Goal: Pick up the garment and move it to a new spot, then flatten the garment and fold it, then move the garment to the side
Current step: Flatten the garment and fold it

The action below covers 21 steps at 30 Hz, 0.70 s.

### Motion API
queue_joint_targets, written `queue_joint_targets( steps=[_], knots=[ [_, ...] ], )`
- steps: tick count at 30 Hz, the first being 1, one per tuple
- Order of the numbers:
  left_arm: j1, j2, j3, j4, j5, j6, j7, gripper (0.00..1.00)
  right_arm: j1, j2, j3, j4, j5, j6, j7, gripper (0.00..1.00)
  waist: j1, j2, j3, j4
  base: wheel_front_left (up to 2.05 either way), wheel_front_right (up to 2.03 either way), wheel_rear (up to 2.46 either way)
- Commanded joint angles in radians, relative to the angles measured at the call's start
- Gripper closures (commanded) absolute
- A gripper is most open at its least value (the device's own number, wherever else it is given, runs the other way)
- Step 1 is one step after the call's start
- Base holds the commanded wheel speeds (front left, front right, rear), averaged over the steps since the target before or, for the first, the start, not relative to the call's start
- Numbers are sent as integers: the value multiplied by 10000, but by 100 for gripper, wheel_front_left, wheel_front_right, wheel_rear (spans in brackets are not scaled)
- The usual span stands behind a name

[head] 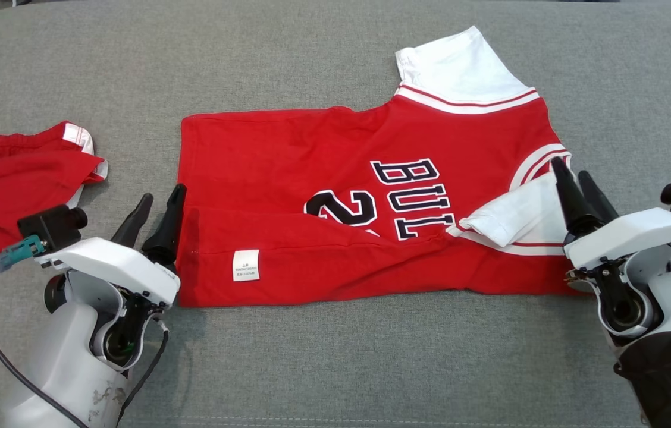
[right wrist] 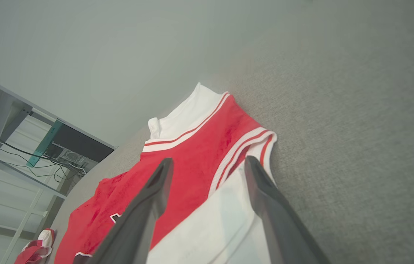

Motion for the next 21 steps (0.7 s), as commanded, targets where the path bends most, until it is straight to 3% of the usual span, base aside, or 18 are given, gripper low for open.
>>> queue_joint_targets(
  steps=[1, 7, 11, 16, 21],
  knots=[
    [-257, 388, 267, -211, 294, 22, -365, 0, -59, -187, 231, -235, 102, 46, -275, 0, 0, 0, -48, 33, 0, 0, 0],
    [437, 545, -62, -850, 1701, 1176, -1695, 0, 800, -861, 511, -739, -281, 46, -1436, 0, 0, 0, -495, 198, 0, 0, 0],
    [1294, 717, -74, -1913, 2489, 2202, -2018, 0, 1685, -1147, 84, -1413, -1521, 46, -1667, 0, 0, 0, -921, 219, 0, 0, 0],
    [2610, 1084, -237, -3397, 3384, 3275, -2105, 0, 3117, -670, -1313, -2858, -4267, 46, -1679, 0, 0, 0, -1410, 126, 0, 0, 0],
    [3803, 1335, -340, -4616, 3785, 4098, -1965, 0, 4501, -26, -1975, -3783, -6434, 46, -1681, 0, 0, 0, -1783, 22, 0, 0, 0]
  ],
)
